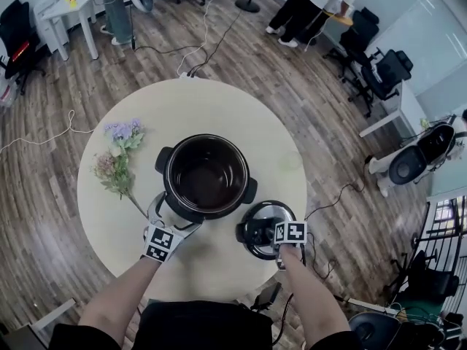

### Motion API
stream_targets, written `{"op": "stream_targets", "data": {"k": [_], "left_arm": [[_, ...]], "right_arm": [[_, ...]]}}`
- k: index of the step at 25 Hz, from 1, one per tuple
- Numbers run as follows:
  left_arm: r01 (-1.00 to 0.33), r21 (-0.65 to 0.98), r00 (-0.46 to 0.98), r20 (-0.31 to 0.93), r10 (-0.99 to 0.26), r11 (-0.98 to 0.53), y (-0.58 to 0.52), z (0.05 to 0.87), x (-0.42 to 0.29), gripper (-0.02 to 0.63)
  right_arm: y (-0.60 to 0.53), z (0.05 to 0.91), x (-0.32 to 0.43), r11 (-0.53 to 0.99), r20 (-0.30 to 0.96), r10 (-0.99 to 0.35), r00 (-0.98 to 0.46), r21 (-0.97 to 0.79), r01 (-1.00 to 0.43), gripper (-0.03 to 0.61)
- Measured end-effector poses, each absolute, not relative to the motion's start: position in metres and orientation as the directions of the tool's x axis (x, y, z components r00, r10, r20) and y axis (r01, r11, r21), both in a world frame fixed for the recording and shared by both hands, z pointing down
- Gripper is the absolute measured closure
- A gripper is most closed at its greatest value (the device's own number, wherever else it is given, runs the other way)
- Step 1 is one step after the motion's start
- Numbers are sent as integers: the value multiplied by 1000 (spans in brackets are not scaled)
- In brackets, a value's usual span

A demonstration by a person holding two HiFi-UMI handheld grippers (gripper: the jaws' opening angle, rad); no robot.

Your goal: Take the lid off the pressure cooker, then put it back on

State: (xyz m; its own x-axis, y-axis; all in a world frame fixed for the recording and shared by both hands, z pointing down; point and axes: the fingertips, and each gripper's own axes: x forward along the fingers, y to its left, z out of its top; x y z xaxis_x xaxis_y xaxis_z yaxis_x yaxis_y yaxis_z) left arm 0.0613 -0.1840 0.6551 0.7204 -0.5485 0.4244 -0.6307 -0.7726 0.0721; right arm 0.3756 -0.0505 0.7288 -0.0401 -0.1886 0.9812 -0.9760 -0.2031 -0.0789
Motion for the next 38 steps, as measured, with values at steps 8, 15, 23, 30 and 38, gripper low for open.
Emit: {"op": "stream_targets", "data": {"k": [8, 15, 23, 30, 38], "left_arm": [[-631, 76, 719, 432, -545, -772, -184, 657, 63, 25], [-631, 78, 718, 435, -543, -772, -184, 656, 63, 25], [-631, 81, 716, 443, -539, -771, -182, 655, 62, 25], [-630, 86, 717, 447, -535, -772, -183, 658, 64, 25], [-631, 89, 718, 444, -536, -771, -183, 658, 63, 25]], "right_arm": [[-50, 728, 377, -229, 970, -244, -20, -78, -970, 281], [-51, 728, 375, -241, 968, -250, -22, -84, -967, 278], [-49, 727, 376, -228, 983, -180, -37, -79, -971, 282], [-48, 701, 387, -174, 982, -163, -93, -122, -977, 285], [-57, 609, 420, -171, 975, -182, -131, -163, -972, 287]]}}
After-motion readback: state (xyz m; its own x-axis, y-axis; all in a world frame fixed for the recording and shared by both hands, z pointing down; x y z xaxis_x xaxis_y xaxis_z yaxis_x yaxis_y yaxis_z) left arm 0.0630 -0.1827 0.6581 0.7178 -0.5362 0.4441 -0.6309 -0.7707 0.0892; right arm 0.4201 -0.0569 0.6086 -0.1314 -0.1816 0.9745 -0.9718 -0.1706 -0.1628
